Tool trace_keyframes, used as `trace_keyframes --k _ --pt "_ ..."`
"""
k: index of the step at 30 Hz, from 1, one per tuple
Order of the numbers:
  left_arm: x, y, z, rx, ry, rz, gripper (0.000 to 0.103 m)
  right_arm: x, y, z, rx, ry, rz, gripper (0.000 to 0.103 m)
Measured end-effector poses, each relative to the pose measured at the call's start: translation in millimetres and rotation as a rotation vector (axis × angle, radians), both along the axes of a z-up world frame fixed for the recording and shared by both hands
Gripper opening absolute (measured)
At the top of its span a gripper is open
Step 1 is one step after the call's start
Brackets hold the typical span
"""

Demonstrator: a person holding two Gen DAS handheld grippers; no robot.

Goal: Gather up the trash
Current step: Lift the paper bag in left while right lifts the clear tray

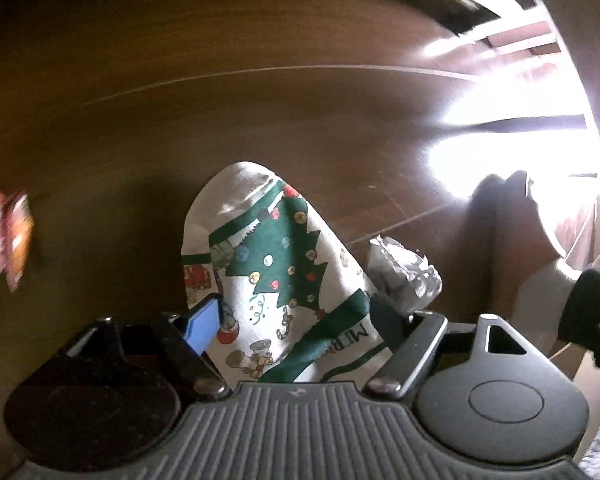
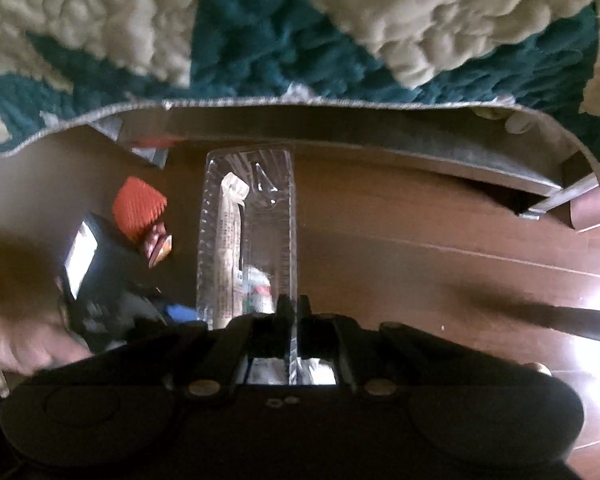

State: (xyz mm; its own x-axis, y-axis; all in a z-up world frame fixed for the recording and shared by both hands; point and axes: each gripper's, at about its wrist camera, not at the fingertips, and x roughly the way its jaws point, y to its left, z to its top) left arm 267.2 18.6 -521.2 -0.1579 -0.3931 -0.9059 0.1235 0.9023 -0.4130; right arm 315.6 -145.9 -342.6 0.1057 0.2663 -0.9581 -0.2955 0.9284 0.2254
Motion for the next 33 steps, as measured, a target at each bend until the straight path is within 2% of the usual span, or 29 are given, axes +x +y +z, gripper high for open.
trace_keyframes --k 4,8,12,14,19,24,28,33 --pt "6.2 -21.5 -10.9 0.051 0.028 -0.018 0.080 5.3 -10.3 -3.7 -0.014 -0.007 -0.020 0.002" --pt "10.6 -27.2 5.1 0.057 0.003 -0.052 0.080 5.0 -27.7 -8.5 -0.048 0.012 -0.043 0.002" --pt "-4.9 -47.5 24.5 0.088 0.021 -0.108 0.080 9.9 -33.1 -5.4 -0.047 -0.004 -0.068 0.002" --pt "-15.7 -68.2 32.7 0.101 -0.020 -0.161 0.081 13.9 -35.4 2.0 -0.040 -0.032 -0.077 0.002" --pt "-43.0 -101.1 24.3 0.184 -0.053 -0.217 0.082 16.5 -50.2 13.6 -0.012 -0.066 -0.119 0.002" --pt "-53.5 -128.3 1.0 0.258 -0.032 -0.170 0.082 17.1 -61.8 13.7 -0.001 -0.060 -0.145 0.002" --pt "-51.3 -133.6 -23.2 0.336 -0.022 -0.102 0.082 20.2 -64.5 11.3 0.005 -0.044 -0.161 0.002" --pt "-44.7 -123.9 -35.3 0.346 0.000 -0.068 0.080 22.8 -63.4 9.6 0.006 -0.031 -0.163 0.002"
